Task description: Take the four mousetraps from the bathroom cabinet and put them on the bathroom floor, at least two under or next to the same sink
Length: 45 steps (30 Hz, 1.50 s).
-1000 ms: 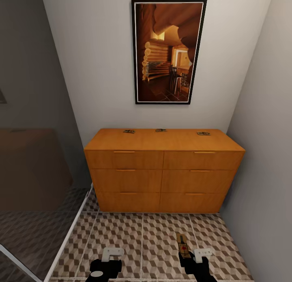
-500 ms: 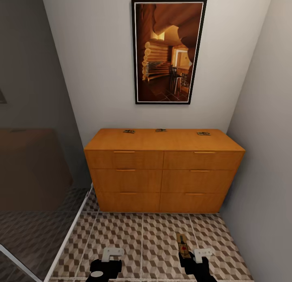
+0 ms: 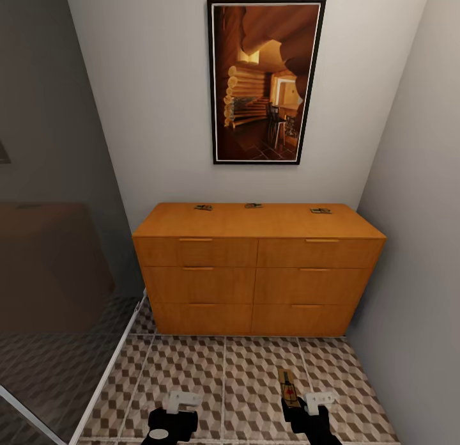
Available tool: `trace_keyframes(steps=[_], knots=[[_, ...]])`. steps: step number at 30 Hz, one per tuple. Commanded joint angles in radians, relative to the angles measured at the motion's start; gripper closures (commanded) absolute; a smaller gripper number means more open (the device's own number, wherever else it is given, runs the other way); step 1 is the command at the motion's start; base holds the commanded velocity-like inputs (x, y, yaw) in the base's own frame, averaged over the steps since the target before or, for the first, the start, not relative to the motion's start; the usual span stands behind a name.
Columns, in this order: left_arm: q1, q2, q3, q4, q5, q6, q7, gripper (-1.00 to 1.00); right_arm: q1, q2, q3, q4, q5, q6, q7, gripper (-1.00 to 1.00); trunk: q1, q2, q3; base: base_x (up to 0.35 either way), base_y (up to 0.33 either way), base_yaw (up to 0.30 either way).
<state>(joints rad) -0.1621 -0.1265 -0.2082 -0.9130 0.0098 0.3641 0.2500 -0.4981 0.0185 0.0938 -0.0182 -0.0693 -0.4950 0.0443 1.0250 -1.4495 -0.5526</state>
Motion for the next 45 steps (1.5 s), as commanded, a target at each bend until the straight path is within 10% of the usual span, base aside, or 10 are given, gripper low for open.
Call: trace_keyframes(steps=[1,45], knots=[[0.000,0.001,-0.005,-0.001,0.001,0.006,0.006,-1.00,-0.001,0.000,0.007,0.001,-0.011,-0.004,0.006,1.00,0.000,-0.001,-0.001,0.000,0.000,0.000],[0.000,-0.005,-0.052,0.021,0.004,0.014,0.015,-1.00,0.000,0.000,0.007,0.001,-0.011,-0.003,0.006,1.00,0.000,-0.001,-0.001,0.000,0.000,0.000]])
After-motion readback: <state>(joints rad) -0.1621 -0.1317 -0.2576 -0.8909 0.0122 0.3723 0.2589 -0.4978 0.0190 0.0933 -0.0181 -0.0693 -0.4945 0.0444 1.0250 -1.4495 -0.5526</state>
